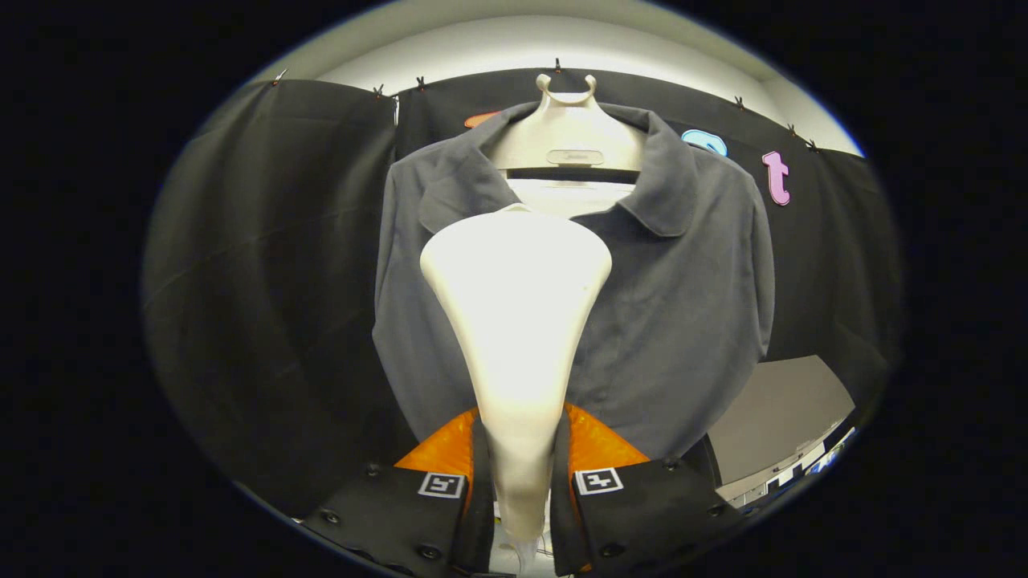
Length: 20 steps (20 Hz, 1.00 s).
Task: Iron the clothes twice with a garment steamer, once on the left side and once on the right side.
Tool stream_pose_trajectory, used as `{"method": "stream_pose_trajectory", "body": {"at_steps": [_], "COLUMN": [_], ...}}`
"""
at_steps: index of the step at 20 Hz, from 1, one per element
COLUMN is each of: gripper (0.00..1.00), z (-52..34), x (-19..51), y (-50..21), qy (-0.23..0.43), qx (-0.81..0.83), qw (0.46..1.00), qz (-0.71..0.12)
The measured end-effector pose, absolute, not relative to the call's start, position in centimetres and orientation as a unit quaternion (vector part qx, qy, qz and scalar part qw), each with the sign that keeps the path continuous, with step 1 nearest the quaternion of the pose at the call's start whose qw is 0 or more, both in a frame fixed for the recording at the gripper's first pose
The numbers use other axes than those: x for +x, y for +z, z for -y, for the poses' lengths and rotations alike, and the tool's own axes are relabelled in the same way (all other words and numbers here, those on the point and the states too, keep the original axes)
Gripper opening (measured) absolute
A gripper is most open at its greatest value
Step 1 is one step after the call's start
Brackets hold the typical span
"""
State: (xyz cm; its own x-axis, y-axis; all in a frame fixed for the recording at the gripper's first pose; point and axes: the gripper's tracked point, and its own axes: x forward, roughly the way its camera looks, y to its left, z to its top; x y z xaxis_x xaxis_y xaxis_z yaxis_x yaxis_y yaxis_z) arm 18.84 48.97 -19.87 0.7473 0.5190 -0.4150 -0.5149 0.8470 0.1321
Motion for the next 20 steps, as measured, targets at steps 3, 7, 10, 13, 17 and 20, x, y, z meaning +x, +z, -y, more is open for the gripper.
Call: {"method": "stream_pose_trajectory", "body": {"at_steps": [3, 7, 10, 13, 17, 20], "gripper": [0.36, 0.36, 0.36, 0.36, 0.36, 0.36], "z": [-50.6, -52.0, -52.8, -53.4, -54.0, -54.6], "x": [19.3, 21.2, 22.4, 23.0, 22.6, 21.7], "y": [-19.6, -21.0, -22.1, -22.6, -23.7, -25.0], "qy": [0.279, 0.270, 0.265, 0.262, 0.264, 0.272], "qx": [0.006, 0.003, -0.003, -0.012, -0.017, -0.015], "qw": [0.933, 0.933, 0.933, 0.935, 0.932, 0.927], "qz": [-0.226, -0.239, -0.244, -0.240, -0.247, -0.259]}}
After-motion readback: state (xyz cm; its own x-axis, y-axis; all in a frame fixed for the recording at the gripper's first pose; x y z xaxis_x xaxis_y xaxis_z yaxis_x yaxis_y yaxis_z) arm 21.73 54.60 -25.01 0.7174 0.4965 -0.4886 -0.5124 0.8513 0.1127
